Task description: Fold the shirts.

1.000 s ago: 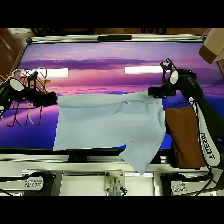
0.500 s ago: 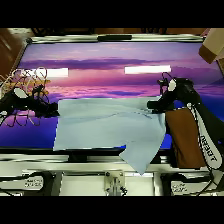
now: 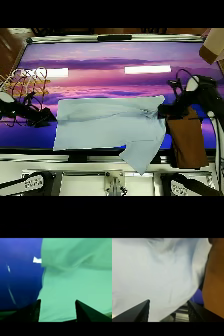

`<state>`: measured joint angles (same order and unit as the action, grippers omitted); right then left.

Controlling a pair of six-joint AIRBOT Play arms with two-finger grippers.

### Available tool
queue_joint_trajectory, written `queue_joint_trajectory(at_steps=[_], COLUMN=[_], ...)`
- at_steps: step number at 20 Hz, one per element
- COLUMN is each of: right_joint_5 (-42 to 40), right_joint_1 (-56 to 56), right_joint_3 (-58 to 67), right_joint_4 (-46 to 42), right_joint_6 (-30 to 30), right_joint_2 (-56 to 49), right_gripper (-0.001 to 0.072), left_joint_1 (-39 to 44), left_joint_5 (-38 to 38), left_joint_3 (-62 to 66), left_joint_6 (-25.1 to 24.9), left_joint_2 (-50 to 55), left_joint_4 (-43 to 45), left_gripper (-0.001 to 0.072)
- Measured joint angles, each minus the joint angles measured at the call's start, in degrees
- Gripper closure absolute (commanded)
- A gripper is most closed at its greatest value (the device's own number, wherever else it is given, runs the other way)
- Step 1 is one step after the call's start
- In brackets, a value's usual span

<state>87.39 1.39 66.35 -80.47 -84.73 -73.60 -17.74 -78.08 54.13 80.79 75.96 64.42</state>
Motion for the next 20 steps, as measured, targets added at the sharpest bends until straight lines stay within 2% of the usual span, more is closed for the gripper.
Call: queue_joint_trajectory(at_steps=[5,11,13,15,16,20], right_joint_5=[1.42,1.7,2.03,2.29,2.34,1.86], right_joint_1=[6.16,7.93,8.11,8.17,8.17,8.17], right_joint_3=[-10.45,-14.38,-14.71,-14.88,-15.06,-19.82], right_joint_4=[0.66,0.66,0.7,0.68,0.74,1.27], right_joint_6=[2.56,3.1,2.89,2.21,1.84,1.51], right_joint_2=[11.98,15.69,15.98,16.15,16.2,16.28], right_gripper=[0.0122,0.0122,0.0122,0.0122,0.0123,0.0122], left_joint_1=[-7.98,-10.49,-9.46,-7.43,-6.23,-3.13], left_joint_5=[0.0,4.35,5.51,8.22,9.81,12.22], left_joint_3=[-14.99,-24.81,-26.21,-27.28,-27.54,-27.96], left_joint_6=[-1.42,-3.98,-4.61,-4.98,-5.11,-5.14], left_joint_2=[-7.48,-9.55,-9.55,-9.51,-9.46,-9.79], left_joint_4=[1.51,-1.44,-3.8,-5.27,-5.9,-7.69], left_gripper=[0.0165,0.0191,0.035,0.0632,0.0671,0.0671])
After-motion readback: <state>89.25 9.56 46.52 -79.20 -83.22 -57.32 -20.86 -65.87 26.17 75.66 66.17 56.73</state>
